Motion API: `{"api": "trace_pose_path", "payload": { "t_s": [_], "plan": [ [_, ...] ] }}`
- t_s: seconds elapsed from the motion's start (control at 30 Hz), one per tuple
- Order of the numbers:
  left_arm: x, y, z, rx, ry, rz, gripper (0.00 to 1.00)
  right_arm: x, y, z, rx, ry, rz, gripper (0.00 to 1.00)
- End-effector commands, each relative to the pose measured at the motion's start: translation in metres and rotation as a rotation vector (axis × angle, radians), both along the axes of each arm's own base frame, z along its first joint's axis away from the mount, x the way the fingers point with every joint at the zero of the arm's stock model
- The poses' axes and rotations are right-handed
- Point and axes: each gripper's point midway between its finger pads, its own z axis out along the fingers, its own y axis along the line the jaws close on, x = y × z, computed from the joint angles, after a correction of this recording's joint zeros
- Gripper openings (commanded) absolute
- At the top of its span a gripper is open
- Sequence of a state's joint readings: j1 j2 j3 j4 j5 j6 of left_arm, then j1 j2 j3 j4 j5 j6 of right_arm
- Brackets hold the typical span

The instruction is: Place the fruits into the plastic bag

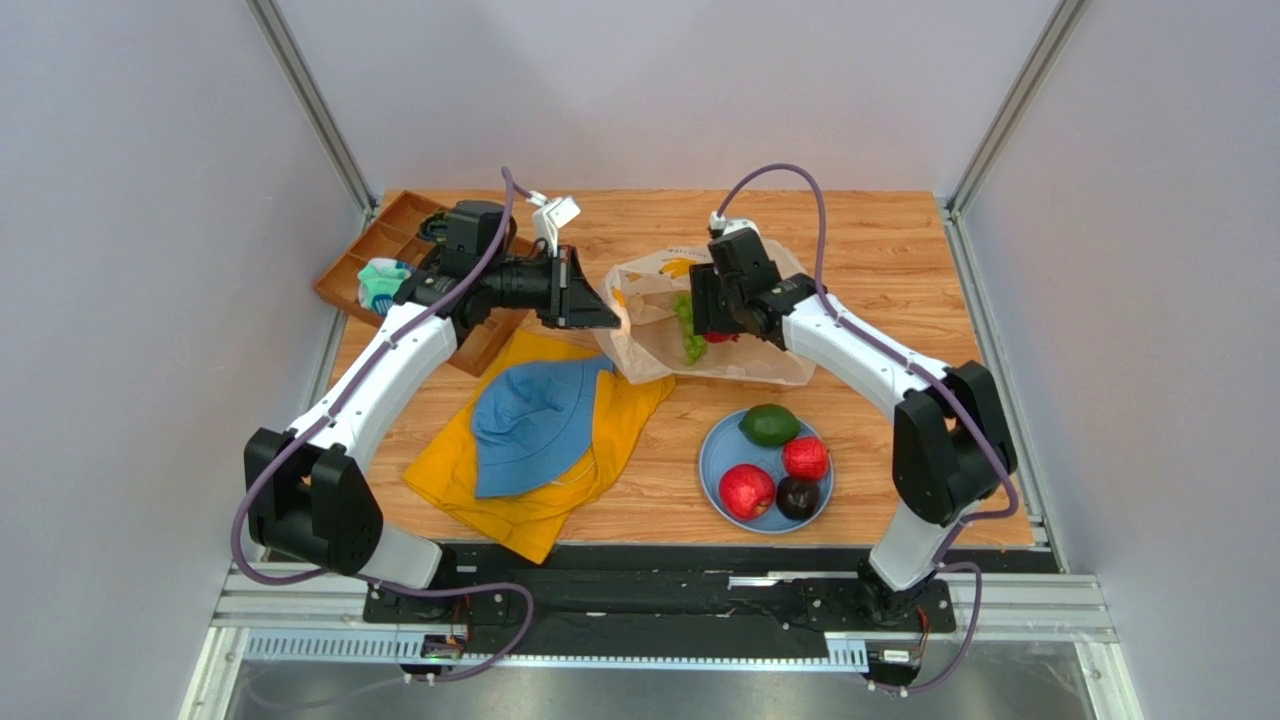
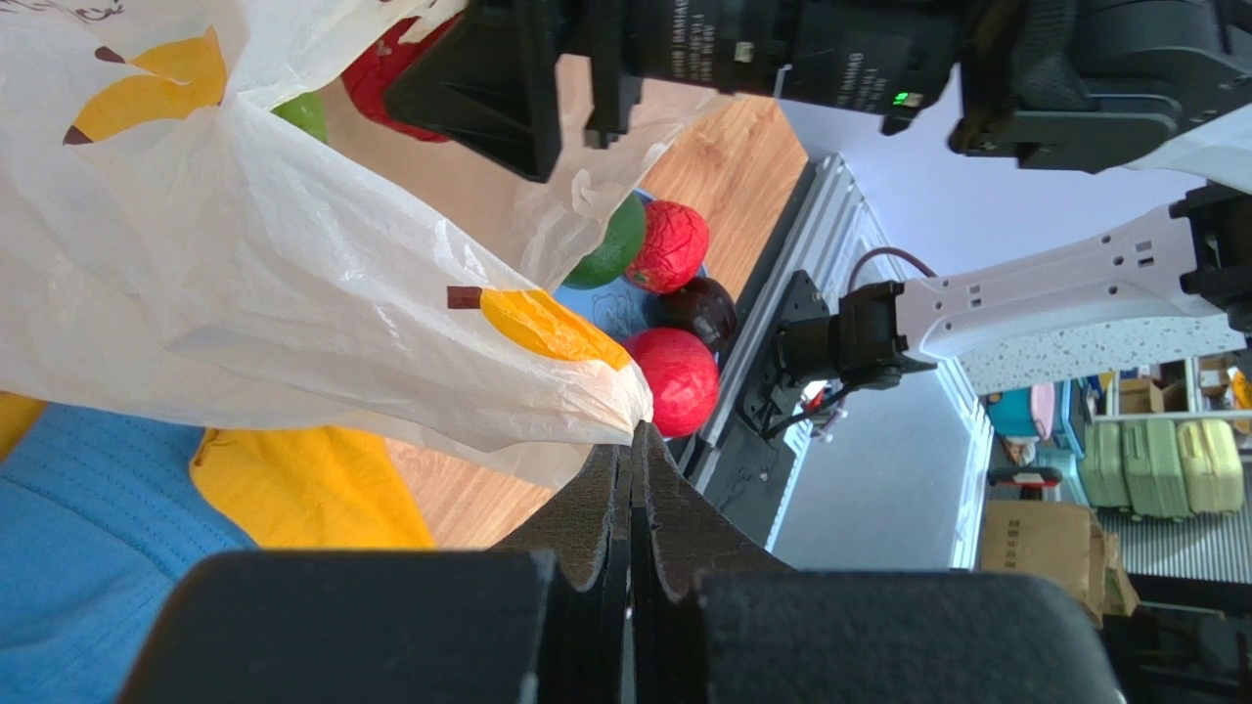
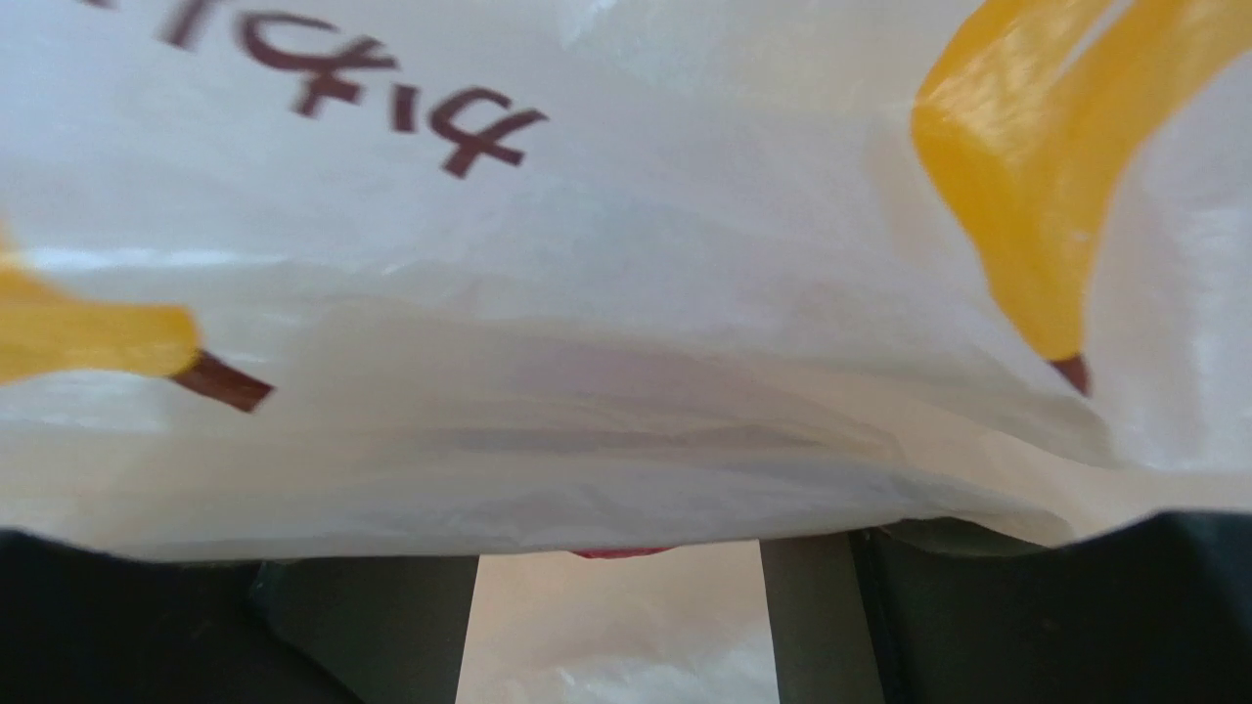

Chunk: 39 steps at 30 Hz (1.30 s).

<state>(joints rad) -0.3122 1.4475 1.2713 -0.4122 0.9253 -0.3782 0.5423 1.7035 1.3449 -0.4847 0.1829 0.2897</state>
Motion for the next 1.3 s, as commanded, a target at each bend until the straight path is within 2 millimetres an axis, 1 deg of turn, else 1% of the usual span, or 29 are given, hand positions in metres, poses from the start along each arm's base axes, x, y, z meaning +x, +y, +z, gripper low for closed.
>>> {"api": "trace_pose_path", "payload": {
  "t_s": [0.0,0.17,0.23,0.27,0.3,0.4,0.53,0.63,0.73,0.9,0.93,1.0,1.03,1.1,1.13,1.17,1.23,1.27],
  "plan": [
    [0.005,0.0,0.015,-0.011,-0.06,-0.007,0.0,0.021,0.012,0.013,0.02,-0.066,-0.034,0.27],
    [0.006,0.0,0.014,-0.01,-0.058,-0.007,0.0,0.021,0.024,0.003,0.04,-0.036,-0.007,0.32],
    [0.005,0.0,0.014,-0.011,-0.055,-0.007,0.0,0.019,0.027,0.0,0.049,-0.023,0.007,0.43],
    [0.005,0.0,0.013,-0.01,-0.054,-0.008,0.0,0.019,0.028,0.0,0.052,-0.02,0.012,0.5],
    [0.006,0.0,0.013,-0.01,-0.055,-0.008,0.0,0.018,0.029,-0.001,0.054,-0.017,0.018,0.62],
    [0.005,0.0,0.014,-0.012,-0.054,-0.008,0.0,0.018,0.029,-0.002,0.052,-0.013,0.018,0.72],
    [0.005,0.0,0.014,-0.012,-0.054,-0.008,0.0,0.017,0.03,-0.001,0.049,-0.015,0.027,0.74],
    [0.005,0.0,0.013,-0.012,-0.052,-0.01,0.0,0.018,0.031,-0.001,0.049,-0.014,0.032,0.81],
    [0.006,0.0,0.013,-0.011,-0.052,-0.009,0.0,0.017,0.032,0.003,0.051,-0.022,0.04,0.82],
    [0.005,0.0,0.015,-0.014,-0.056,-0.01,0.0,0.007,0.044,0.02,0.075,-0.048,0.116,0.77],
    [0.005,0.0,0.015,-0.013,-0.058,-0.01,0.0,0.004,0.046,0.028,0.083,-0.065,0.132,0.76],
    [0.006,0.0,0.014,-0.011,-0.057,-0.008,0.0,-0.004,0.054,0.035,0.086,-0.081,0.176,0.75],
    [0.006,0.0,0.013,-0.011,-0.052,-0.009,0.0,-0.006,0.056,0.042,0.099,-0.095,0.19,0.75],
    [0.007,0.0,0.011,-0.008,-0.045,-0.009,0.0,-0.013,0.064,0.05,0.134,-0.1,0.232,0.74],
    [0.006,0.0,0.011,-0.008,-0.045,-0.009,0.0,-0.017,0.065,0.059,0.154,-0.113,0.244,0.74],
    [0.006,0.0,0.011,-0.009,-0.043,-0.01,0.0,-0.022,0.072,0.065,0.194,-0.114,0.278,0.73],
    [0.006,0.0,0.012,-0.008,-0.05,-0.006,0.0,-0.031,0.075,0.072,0.224,-0.123,0.307,0.73],
    [0.006,0.0,0.012,-0.008,-0.051,-0.007,0.0,-0.036,0.077,0.086,0.253,-0.151,0.33,0.73]
  ]
}}
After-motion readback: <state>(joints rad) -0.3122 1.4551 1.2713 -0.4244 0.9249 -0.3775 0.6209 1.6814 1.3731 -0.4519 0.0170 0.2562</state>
